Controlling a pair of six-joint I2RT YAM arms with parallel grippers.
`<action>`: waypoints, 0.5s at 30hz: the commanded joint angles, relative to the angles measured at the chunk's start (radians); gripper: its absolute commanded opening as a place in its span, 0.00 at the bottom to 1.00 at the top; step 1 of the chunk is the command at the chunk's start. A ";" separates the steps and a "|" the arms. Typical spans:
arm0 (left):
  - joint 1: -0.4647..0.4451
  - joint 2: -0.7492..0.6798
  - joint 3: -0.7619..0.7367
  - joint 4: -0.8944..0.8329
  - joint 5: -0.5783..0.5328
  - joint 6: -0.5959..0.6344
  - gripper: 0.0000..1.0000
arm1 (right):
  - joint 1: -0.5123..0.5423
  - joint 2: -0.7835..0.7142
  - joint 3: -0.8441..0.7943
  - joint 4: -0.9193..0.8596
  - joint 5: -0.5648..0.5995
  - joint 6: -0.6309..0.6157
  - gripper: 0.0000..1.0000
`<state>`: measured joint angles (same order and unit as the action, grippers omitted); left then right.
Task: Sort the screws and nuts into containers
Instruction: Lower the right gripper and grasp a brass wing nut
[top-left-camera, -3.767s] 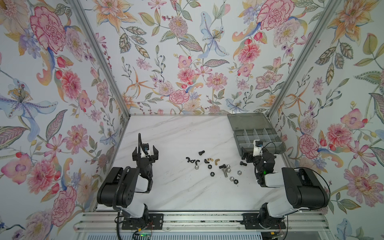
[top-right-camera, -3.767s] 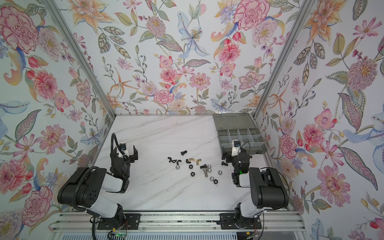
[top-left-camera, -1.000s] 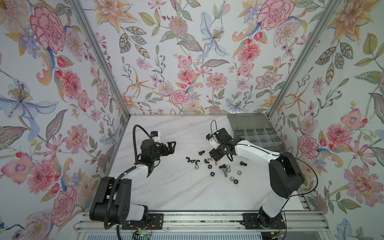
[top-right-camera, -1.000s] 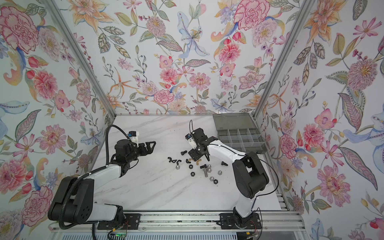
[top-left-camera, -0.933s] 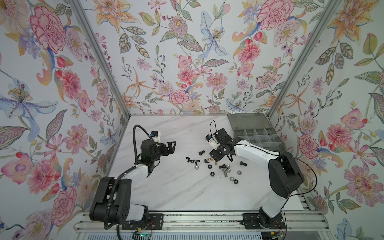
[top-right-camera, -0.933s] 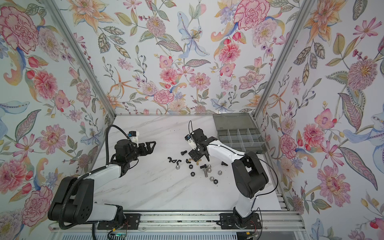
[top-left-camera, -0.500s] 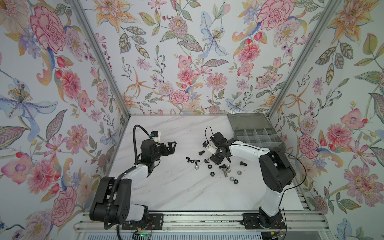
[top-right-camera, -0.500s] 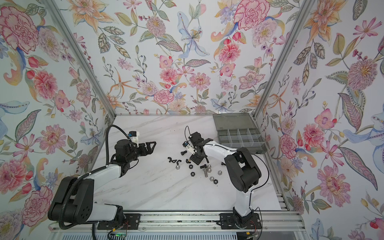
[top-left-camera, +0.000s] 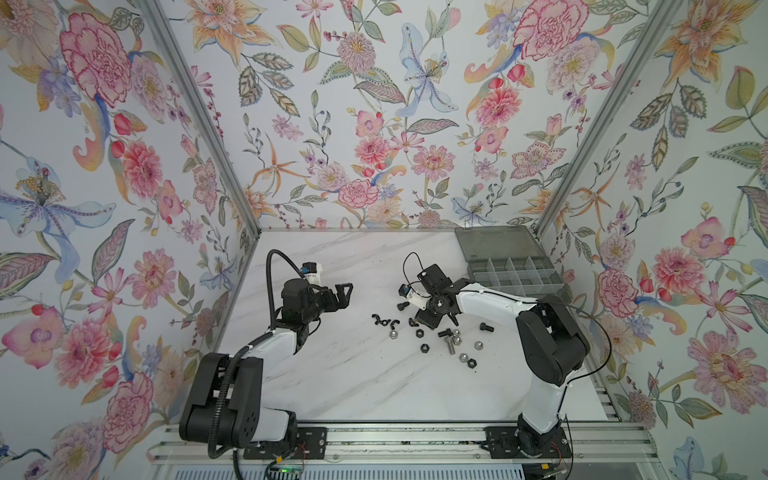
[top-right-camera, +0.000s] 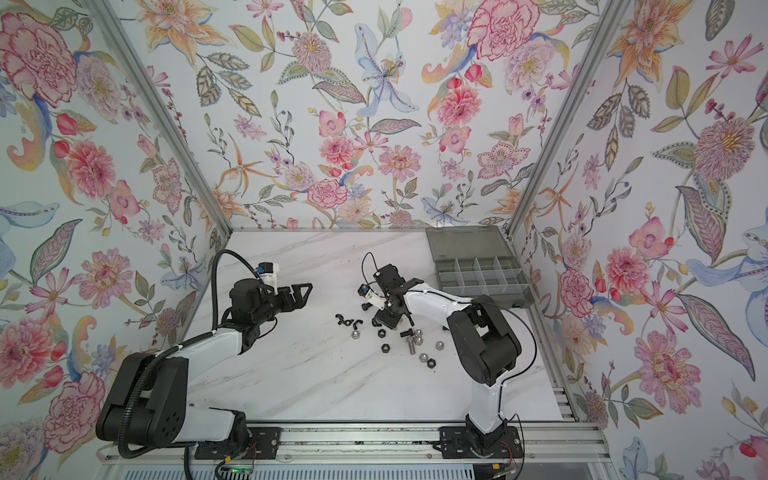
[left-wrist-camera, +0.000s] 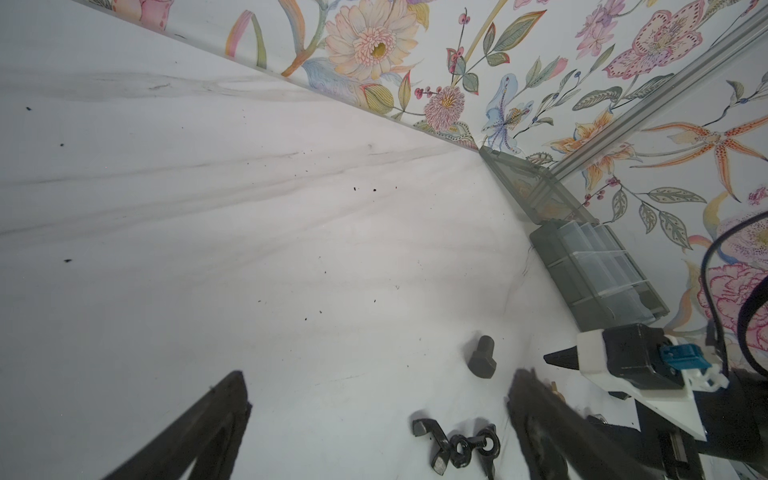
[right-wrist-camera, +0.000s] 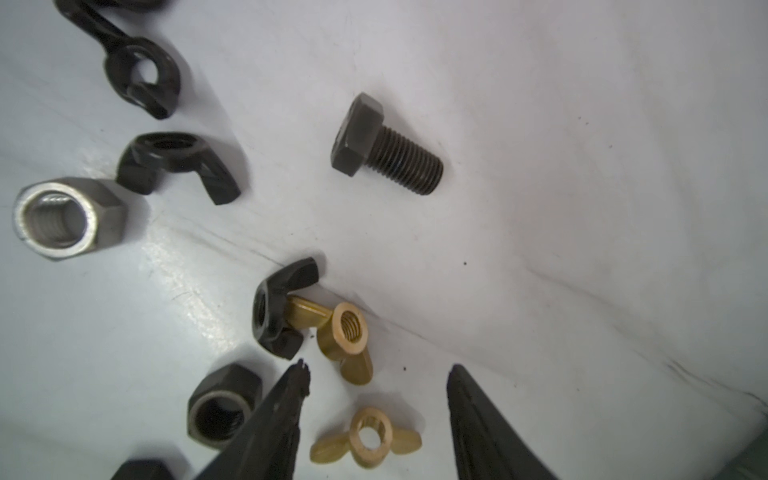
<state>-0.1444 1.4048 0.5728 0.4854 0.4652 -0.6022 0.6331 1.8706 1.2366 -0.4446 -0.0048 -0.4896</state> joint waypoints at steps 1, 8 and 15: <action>-0.002 0.012 0.031 -0.025 0.007 0.013 0.99 | 0.008 0.021 -0.009 0.015 -0.022 -0.024 0.56; -0.001 0.010 0.033 -0.033 0.006 0.013 0.99 | 0.008 0.043 -0.011 0.015 -0.012 -0.047 0.54; -0.001 0.014 0.032 -0.036 0.004 0.013 0.99 | 0.008 0.056 -0.019 0.029 -0.013 -0.057 0.51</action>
<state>-0.1444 1.4082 0.5781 0.4633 0.4648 -0.6018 0.6346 1.9137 1.2335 -0.4248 -0.0113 -0.5285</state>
